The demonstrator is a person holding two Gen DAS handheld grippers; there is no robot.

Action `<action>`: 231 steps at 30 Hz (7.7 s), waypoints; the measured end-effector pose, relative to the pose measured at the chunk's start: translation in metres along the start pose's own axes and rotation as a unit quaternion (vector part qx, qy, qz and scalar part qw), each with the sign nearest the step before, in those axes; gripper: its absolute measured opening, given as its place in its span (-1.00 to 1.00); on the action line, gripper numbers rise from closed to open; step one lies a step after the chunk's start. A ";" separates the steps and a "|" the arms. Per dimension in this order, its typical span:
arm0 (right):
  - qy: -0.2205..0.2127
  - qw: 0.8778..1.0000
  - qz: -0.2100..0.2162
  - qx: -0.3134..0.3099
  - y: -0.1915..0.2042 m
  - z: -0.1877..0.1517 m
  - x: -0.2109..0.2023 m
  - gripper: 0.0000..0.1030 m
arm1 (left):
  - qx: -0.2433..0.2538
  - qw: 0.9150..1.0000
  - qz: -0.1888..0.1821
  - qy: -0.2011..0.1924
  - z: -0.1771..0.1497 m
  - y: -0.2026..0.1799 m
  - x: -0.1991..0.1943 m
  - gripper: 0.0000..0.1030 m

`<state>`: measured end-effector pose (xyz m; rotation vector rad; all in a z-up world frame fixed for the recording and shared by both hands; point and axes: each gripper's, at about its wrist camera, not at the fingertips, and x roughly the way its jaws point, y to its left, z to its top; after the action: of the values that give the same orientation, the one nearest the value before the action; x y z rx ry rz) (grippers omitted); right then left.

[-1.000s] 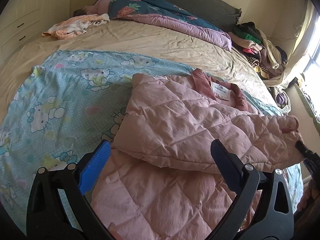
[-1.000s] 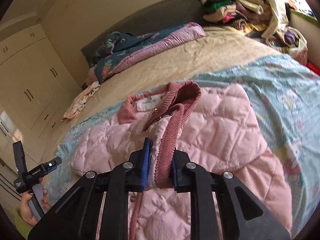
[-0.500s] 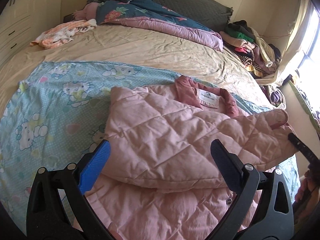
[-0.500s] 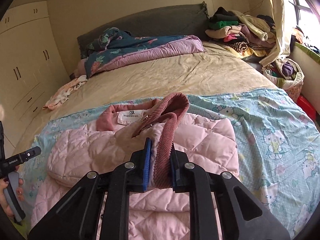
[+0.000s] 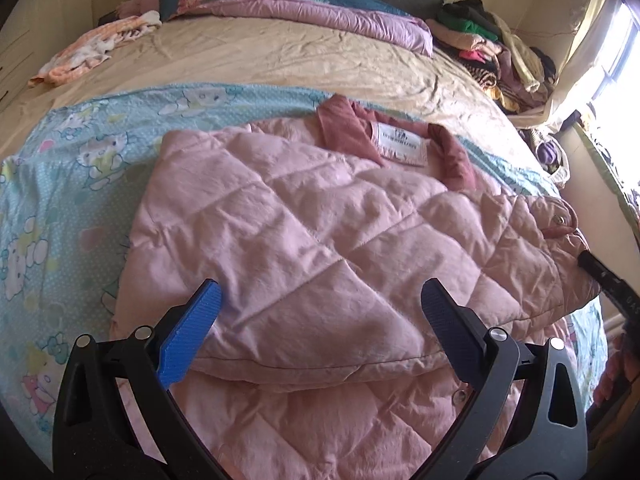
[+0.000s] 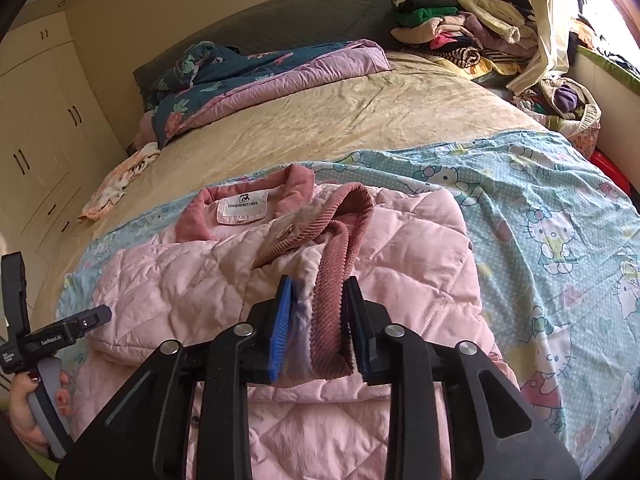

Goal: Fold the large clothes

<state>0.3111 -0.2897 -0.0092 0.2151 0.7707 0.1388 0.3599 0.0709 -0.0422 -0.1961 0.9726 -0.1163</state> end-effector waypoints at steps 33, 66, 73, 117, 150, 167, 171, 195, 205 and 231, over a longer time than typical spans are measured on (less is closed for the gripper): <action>0.159 0.981 -0.004 -0.111 0.079 -0.048 0.116 0.38 | 0.011 1.000 0.024 0.015 -0.017 0.006 0.023 0.84; 0.052 0.994 0.091 -0.033 0.072 -0.046 -0.043 0.90 | 0.000 0.999 -0.013 -0.037 -0.046 -0.006 -0.079 0.84; 0.030 0.994 0.097 -0.033 0.070 -0.042 -0.075 0.91 | 0.003 0.998 -0.019 -0.052 -0.050 -0.011 -0.101 0.84; -0.020 0.992 0.106 -0.058 0.067 -0.092 -0.186 0.92 | 0.021 0.993 -0.012 -0.115 -0.116 -0.010 -0.182 0.84; -0.019 0.999 0.011 -0.027 -0.004 -0.178 -0.204 0.92 | 0.032 0.995 0.026 -0.095 -0.206 0.008 -0.170 0.84; 0.013 1.000 -0.026 -0.010 -0.045 -0.211 -0.202 0.92 | 0.010 0.995 0.061 -0.073 -0.240 0.042 -0.164 0.84; 0.018 0.999 -0.032 -0.011 -0.049 -0.216 -0.202 0.92 | 0.013 0.995 0.068 -0.069 -0.247 0.048 -0.163 0.84; 0.066 0.996 -0.051 -0.022 -0.066 -0.246 -0.198 0.92 | -0.047 0.998 0.030 -0.012 -0.299 0.111 -0.156 0.36; 0.135 0.989 -0.063 0.008 -0.089 -0.273 -0.183 0.92 | -0.035 0.999 0.025 -0.001 -0.309 0.101 -0.142 0.45; 0.042 0.997 0.072 -0.010 -0.073 -0.260 -0.234 -0.62 | 0.001 0.997 -0.014 -0.080 -0.282 0.076 -0.195 -0.81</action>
<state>-0.0343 -0.3705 -0.0501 0.2468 0.8367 0.2927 0.0182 0.1492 -0.0551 -0.2138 0.8112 -0.1248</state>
